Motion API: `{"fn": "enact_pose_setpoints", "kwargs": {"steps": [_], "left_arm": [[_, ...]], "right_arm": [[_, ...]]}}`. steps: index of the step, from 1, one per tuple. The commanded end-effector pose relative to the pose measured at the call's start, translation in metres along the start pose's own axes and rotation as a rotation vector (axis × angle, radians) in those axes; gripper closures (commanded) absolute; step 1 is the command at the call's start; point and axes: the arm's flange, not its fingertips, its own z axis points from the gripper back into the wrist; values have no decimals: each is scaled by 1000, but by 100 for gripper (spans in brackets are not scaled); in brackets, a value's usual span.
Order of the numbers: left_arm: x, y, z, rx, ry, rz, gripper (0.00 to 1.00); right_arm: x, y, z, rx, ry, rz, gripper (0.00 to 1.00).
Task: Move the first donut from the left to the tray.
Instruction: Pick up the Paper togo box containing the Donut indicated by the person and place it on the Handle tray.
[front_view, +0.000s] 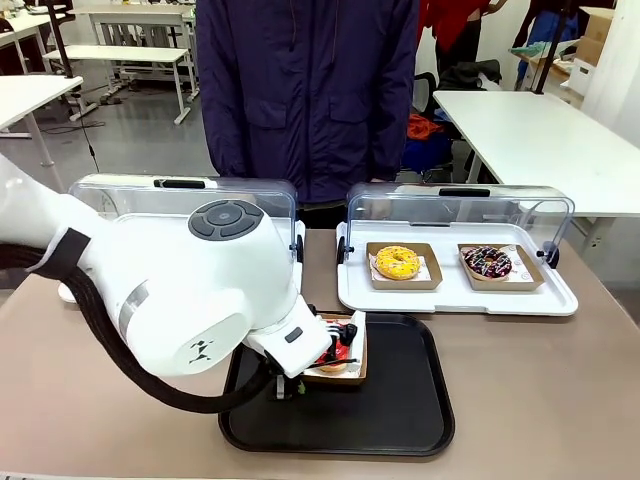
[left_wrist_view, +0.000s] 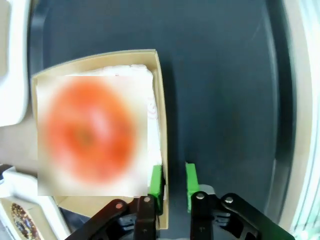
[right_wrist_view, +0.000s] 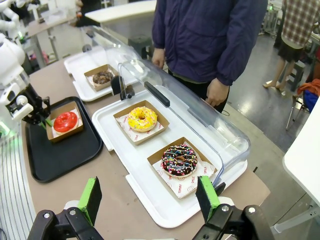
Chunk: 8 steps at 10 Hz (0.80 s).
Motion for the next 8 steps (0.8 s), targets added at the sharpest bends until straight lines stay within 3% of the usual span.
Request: {"fn": "enact_pose_setpoints", "kwargs": {"steps": [1, 3, 4, 5, 8], "left_arm": [[-4, -2, 33, -20, -77, 11, 0], [-1, -5, 68, 32, -61, 37, 0], [0, -5, 88, 50, -65, 35, 7], [1, -6, 107, 19, -62, 29, 0], [-32, 10, 169, -52, -32, 38, 0]], "right_arm": [[2, 1, 0, 0, -7, 7, 0], [2, 1, 0, 0, -7, 7, 0], [2, 1, 0, 0, -7, 7, 0], [2, 1, 0, 0, -7, 7, 0], [2, 1, 0, 0, -7, 7, 0]]}}
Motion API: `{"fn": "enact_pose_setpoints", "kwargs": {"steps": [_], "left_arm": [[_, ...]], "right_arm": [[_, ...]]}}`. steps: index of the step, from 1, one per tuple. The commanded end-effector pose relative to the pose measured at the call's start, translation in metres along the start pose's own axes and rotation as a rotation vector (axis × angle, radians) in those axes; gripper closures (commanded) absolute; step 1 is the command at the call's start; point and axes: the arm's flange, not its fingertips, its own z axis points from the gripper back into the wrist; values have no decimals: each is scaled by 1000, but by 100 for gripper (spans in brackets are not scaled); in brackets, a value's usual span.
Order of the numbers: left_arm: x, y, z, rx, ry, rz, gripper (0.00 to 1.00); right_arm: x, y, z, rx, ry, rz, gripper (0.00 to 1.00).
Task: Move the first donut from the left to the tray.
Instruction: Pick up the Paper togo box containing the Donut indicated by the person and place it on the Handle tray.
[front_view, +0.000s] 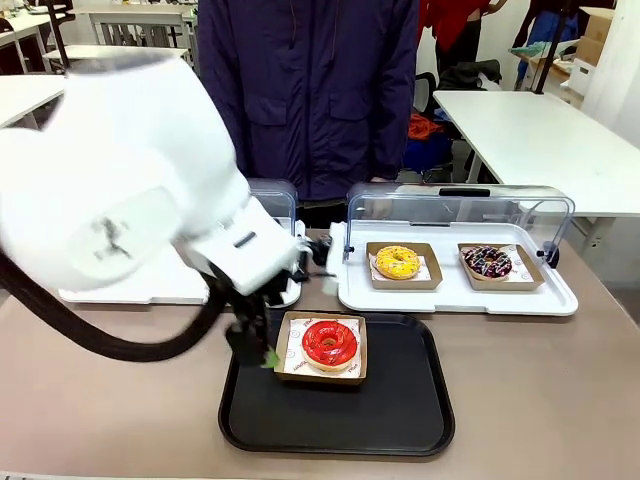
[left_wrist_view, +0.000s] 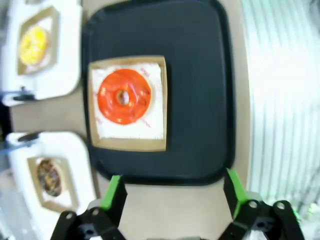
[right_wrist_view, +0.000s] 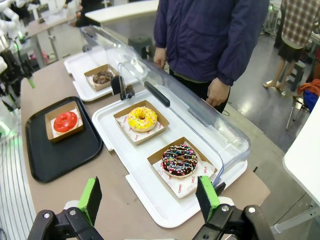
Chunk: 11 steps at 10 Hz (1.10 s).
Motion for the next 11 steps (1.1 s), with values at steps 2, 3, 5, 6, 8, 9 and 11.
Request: {"fn": "enact_pose_setpoints", "kwargs": {"steps": [2, 3, 5, 6, 8, 9, 11], "left_arm": [[-43, 20, 34, -4, -6, 6, 0], [-57, 28, 33, -1, -24, 44, 0], [-30, 14, 32, -25, 0, 15, 0], [-30, 14, 32, -25, 0, 15, 0], [-30, 14, 32, -25, 0, 15, 0], [-30, 14, 32, -25, 0, 15, 0], [-30, 14, 32, -25, 0, 15, 0]], "right_arm": [[2, 1, 0, 0, -8, 7, 0], [2, 1, 0, 0, -8, 7, 0], [2, 1, 0, 0, -8, 7, 0], [2, 1, 0, 0, -8, 7, 0], [2, 1, 0, 0, -8, 7, 0], [2, 1, 0, 0, -8, 7, 0], [2, 1, 0, 0, -8, 7, 0]]}}
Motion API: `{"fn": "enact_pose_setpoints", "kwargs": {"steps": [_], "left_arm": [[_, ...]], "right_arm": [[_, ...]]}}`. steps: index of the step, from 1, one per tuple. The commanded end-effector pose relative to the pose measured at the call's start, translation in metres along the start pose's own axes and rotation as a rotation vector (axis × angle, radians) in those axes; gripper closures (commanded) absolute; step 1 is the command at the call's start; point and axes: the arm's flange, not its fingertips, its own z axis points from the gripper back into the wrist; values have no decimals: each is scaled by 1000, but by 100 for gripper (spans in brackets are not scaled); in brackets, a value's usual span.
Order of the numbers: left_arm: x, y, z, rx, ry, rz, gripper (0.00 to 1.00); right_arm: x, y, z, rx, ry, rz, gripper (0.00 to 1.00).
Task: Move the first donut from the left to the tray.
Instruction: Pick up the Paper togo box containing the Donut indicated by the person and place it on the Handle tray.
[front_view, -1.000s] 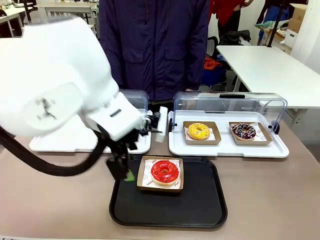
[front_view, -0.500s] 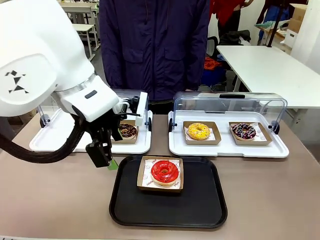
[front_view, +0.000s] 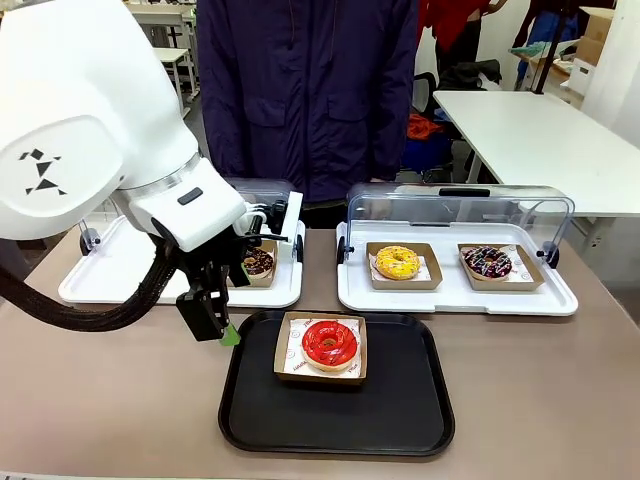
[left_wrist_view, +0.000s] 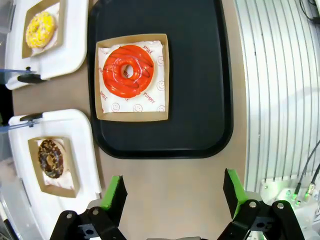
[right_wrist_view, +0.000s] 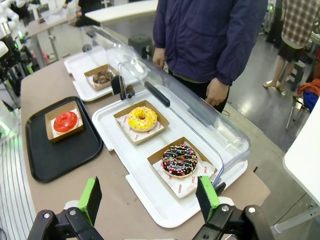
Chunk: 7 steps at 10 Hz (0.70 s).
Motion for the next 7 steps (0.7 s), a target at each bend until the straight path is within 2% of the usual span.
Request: {"fn": "enact_pose_setpoints", "kwargs": {"steps": [1, 7], "left_arm": [[1, 1, 1, 0, -9, 15, 0], [1, 1, 1, 0, -9, 15, 0]], "right_arm": [[2, 1, 1, -1, -8, 7, 0], [2, 1, 1, -1, -8, 7, 0]]}}
